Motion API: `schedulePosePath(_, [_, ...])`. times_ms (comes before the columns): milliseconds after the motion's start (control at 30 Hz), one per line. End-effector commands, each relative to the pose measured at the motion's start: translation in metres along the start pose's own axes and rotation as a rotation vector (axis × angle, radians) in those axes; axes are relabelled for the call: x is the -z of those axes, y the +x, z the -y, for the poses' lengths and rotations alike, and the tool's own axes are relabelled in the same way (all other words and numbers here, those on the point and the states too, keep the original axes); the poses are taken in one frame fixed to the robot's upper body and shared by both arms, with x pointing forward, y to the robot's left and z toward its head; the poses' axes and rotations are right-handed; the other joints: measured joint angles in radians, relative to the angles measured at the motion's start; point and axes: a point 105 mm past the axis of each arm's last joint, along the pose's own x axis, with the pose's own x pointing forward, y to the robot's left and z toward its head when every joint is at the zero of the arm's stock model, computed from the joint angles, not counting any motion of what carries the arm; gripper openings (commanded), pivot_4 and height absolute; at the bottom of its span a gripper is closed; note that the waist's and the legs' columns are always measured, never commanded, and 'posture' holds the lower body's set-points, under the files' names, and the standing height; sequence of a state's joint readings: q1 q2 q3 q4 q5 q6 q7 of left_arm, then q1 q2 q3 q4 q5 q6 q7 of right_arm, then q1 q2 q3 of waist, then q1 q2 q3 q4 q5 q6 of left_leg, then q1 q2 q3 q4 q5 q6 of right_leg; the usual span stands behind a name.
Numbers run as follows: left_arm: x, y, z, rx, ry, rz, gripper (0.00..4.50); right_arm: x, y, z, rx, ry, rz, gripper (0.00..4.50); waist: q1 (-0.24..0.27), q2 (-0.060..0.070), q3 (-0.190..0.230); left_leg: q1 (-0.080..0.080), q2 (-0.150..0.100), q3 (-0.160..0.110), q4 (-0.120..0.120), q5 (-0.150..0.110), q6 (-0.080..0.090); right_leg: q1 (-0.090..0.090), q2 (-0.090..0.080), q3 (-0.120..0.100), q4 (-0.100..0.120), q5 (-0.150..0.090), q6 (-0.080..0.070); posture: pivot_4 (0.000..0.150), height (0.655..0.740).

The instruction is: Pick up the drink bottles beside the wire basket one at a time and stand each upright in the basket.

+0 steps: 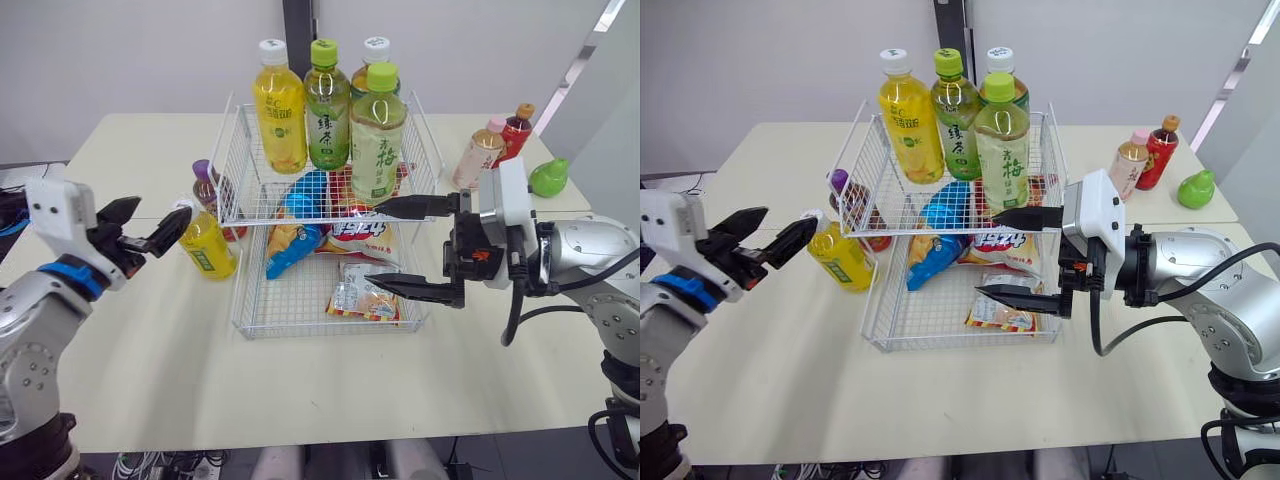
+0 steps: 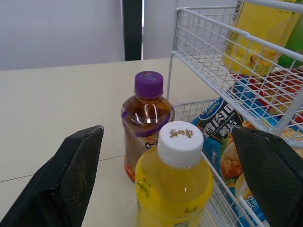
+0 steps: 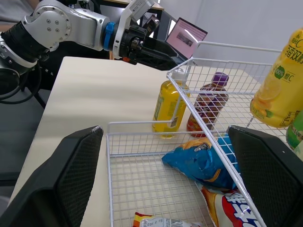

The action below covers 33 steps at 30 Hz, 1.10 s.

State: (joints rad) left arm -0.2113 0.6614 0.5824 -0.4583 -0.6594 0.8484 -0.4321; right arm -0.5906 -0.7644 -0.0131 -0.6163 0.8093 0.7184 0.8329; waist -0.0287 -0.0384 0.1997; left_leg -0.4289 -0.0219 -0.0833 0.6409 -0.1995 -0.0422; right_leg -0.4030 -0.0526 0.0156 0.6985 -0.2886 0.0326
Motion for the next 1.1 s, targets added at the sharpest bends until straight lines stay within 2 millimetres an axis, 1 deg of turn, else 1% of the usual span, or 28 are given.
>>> schedulePosePath(33, [-0.005,0.007,0.001,-0.025,0.037,0.011,4.48,-0.009,-0.001,-0.001,-0.001,-0.035,0.017,4.5,0.0,0.0,0.0,0.0,0.0,0.0,0.0,0.0,0.0,0.0,0.0,0.0,0.0,0.0,0.0,0.15,0.7308])
schedulePosePath(200, [0.0,0.018,0.005,-0.023,0.033,-0.001,4.48,-0.009,0.0,-0.001,-0.004,-0.033,0.015,4.5,0.0,0.0,0.0,0.0,0.0,0.0,0.0,0.0,0.0,0.0,0.001,0.0,0.0,0.0,0.0,0.15,0.7308])
schedulePosePath(300, [0.006,0.025,0.003,-0.049,0.022,-0.004,4.48,-0.01,0.001,-0.001,-0.005,-0.033,0.015,4.5,0.001,0.0,0.0,0.0,0.0,0.0,0.0,0.0,0.0,0.0,0.001,0.0,0.0,0.0,0.0,0.15,0.7308])
schedulePosePath(400, [0.008,0.03,0.004,-0.046,0.026,0.0,3.89,-0.009,0.001,0.0,-0.001,-0.036,0.008,4.5,0.0,0.0,0.0,0.0,0.0,0.0,0.0,0.0,0.0,0.0,0.001,0.0,0.0,0.0,0.0,0.15,0.7308])
schedulePosePath(633, [0.009,0.035,0.006,-0.023,0.033,0.004,1.61,-0.009,0.001,0.0,0.003,-0.038,0.006,4.5,0.0,0.0,0.0,0.0,0.0,0.0,0.0,0.0,0.0,0.0,0.001,0.0,0.0,0.0,0.0,0.15,0.7308])
schedulePosePath(667, [0.01,0.035,0.006,-0.022,0.031,0.004,1.35,-0.009,0.001,0.0,0.006,-0.039,0.006,4.5,0.0,0.0,0.0,0.0,0.0,0.0,0.0,0.0,0.0,0.0,0.001,0.0,0.0,0.0,0.0,0.15,0.7308])
schedulePosePath(967, [0.013,0.032,0.007,-0.017,0.035,0.005,1.35,-0.011,0.001,0.001,0.018,-0.044,0.014,4.5,0.001,0.0,0.0,0.0,0.0,0.0,0.0,0.0,0.0,0.0,0.001,0.0,0.0,0.0,0.0,0.15,0.7308])
schedulePosePath(1100, [0.006,0.021,0.004,-0.013,0.049,0.013,1.35,-0.012,0.0,0.0,0.023,-0.045,0.02,4.5,-0.001,0.0,0.0,0.0,0.0,0.0,0.0,0.0,0.0,0.0,0.001,0.0,0.0,0.0,0.0,0.15,0.7308])
